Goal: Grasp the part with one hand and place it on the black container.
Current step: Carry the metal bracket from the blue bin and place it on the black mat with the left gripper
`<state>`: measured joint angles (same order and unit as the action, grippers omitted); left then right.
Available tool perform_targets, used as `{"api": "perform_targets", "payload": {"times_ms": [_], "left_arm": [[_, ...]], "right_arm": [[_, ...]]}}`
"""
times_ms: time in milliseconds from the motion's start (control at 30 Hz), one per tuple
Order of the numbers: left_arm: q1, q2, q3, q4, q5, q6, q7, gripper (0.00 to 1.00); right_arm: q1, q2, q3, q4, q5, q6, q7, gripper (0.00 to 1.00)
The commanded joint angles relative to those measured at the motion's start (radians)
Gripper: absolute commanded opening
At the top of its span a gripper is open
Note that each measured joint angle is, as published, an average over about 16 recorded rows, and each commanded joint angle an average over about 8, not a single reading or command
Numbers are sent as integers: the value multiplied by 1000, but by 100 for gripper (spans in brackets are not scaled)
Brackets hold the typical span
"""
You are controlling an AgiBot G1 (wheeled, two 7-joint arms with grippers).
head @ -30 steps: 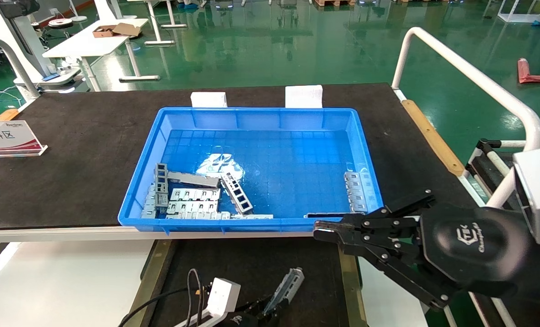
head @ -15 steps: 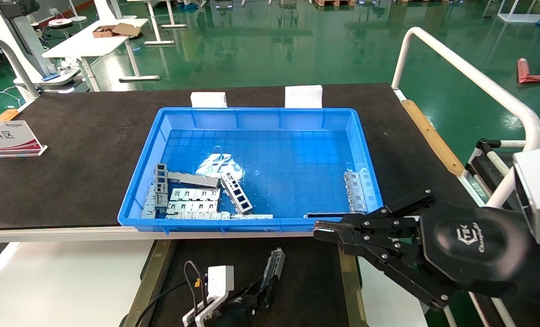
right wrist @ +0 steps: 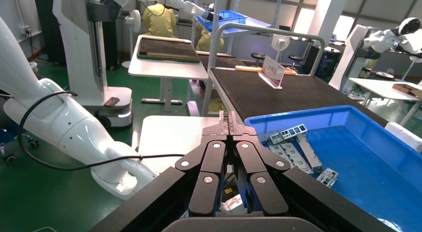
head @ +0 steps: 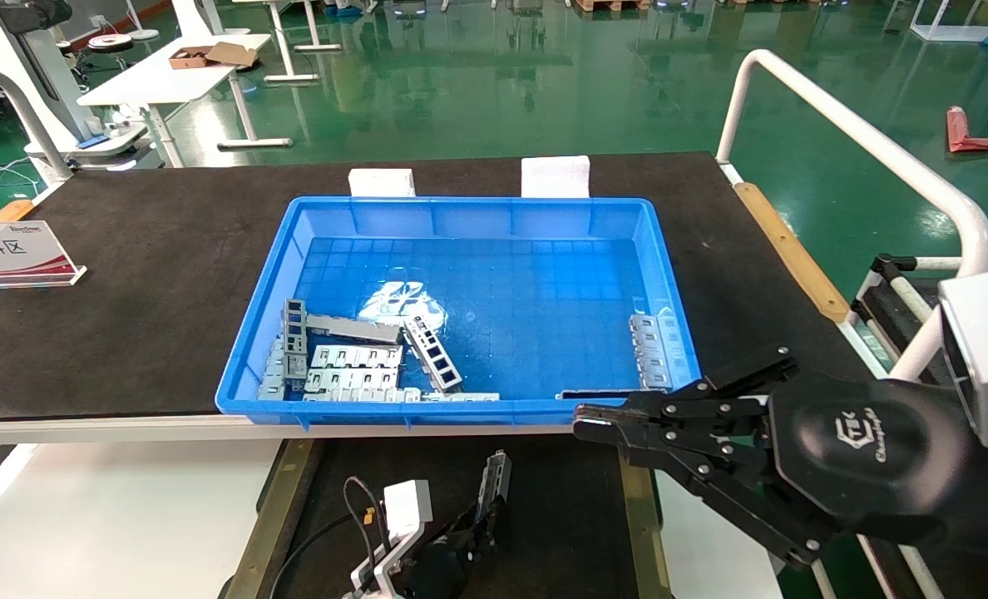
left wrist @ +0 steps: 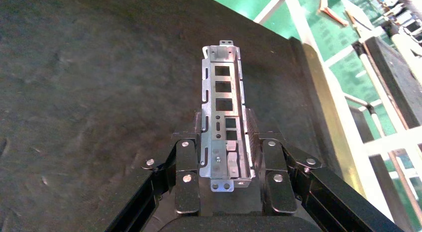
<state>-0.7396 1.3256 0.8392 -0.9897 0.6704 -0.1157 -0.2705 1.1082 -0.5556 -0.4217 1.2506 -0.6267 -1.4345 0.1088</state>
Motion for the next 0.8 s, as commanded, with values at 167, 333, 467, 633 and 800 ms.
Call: {"api": "perform_targets", "payload": {"times_ms": [167, 333, 467, 633, 800], "left_arm": [[-1, 21, -25, 42, 21, 11, -8, 11], [0, 25, -28, 62, 29, 18, -21, 68], [1, 26, -27, 69, 35, 19, -32, 100], [3, 26, -24, 65, 45, 17, -45, 100], [7, 23, -23, 50, 63, 18, -51, 100]], "right_arm": [[0, 0, 0, 0, 0, 0, 0, 23], [0, 0, 0, 0, 0, 0, 0, 86], [0, 0, 0, 0, 0, 0, 0, 100], [0, 0, 0, 0, 0, 0, 0, 100], [0, 0, 0, 0, 0, 0, 0, 100]]}}
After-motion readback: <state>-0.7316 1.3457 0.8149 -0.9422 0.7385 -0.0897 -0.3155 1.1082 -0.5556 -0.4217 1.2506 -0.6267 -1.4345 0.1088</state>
